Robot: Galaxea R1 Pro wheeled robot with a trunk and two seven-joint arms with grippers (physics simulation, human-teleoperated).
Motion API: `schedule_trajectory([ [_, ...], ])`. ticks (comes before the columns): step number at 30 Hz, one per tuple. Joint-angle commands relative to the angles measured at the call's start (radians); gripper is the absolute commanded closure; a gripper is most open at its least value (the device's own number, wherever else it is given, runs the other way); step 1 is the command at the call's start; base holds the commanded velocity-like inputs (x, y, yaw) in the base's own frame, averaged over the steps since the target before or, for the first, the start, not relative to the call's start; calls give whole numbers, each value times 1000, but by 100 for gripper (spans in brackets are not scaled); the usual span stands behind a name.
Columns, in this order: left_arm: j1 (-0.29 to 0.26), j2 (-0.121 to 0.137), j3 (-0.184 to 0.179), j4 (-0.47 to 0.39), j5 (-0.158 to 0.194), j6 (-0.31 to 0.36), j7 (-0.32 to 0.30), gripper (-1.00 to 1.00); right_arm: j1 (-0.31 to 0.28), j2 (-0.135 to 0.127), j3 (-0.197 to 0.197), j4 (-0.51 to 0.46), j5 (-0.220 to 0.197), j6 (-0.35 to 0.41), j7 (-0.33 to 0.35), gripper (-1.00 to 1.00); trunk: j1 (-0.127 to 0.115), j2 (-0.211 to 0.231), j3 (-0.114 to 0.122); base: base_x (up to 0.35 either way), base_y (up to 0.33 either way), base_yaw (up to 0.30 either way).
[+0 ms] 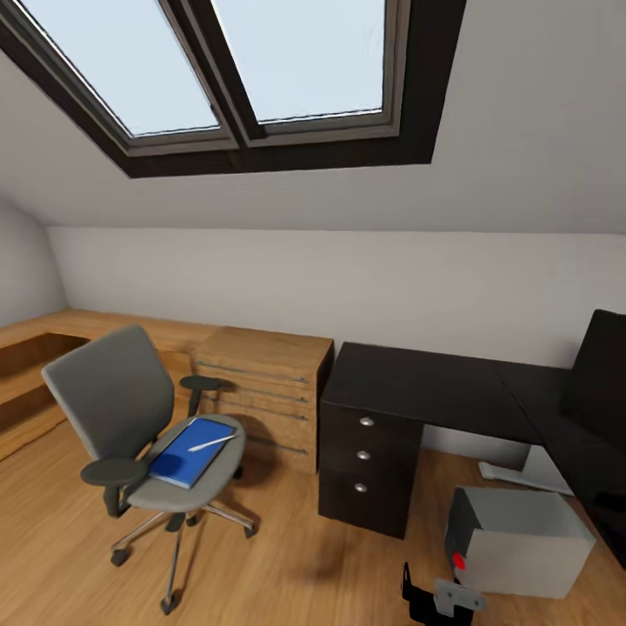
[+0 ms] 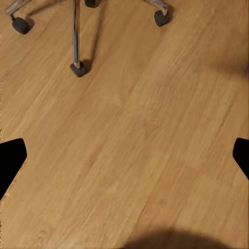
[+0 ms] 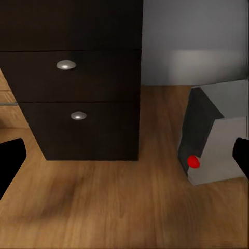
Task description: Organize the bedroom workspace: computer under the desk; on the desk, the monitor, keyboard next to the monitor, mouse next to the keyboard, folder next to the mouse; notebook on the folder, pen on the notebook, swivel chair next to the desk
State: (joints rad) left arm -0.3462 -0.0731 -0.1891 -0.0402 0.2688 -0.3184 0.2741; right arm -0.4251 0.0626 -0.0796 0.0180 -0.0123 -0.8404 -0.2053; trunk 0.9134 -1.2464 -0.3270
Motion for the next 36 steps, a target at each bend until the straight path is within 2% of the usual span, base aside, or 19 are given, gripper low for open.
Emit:
schedule_trajectory([
  [1, -1, 2, -9, 0, 8, -3, 4, -100, -1, 0, -6, 2, 1, -5, 4, -100, 0, -1, -1, 216, 180, -268],
  [7, -1, 4, -9, 0, 9, -4, 4, -100, -1, 1, -7, 3, 10, -5, 4, -100, 0, -1, -1, 250, 139, -208],
  [18, -1, 4, -9, 0, 8, -4, 4, -100, -1, -2, -8, 3, 11, -12, 3, -100, 0, -1, -1, 164, 10, -17],
  [26, -1, 4, -10, 0, 6, -4, 4, -100, -1, -4, -8, 2, 14, -11, 13, -100, 0, -1, -1, 148, 43, -230],
  [36, -1, 4, -10, 0, 5, -4, 4, -100, -1, -3, -8, 1, 11, -4, 13, -100, 0, -1, -14, -221, 5, -92],
])
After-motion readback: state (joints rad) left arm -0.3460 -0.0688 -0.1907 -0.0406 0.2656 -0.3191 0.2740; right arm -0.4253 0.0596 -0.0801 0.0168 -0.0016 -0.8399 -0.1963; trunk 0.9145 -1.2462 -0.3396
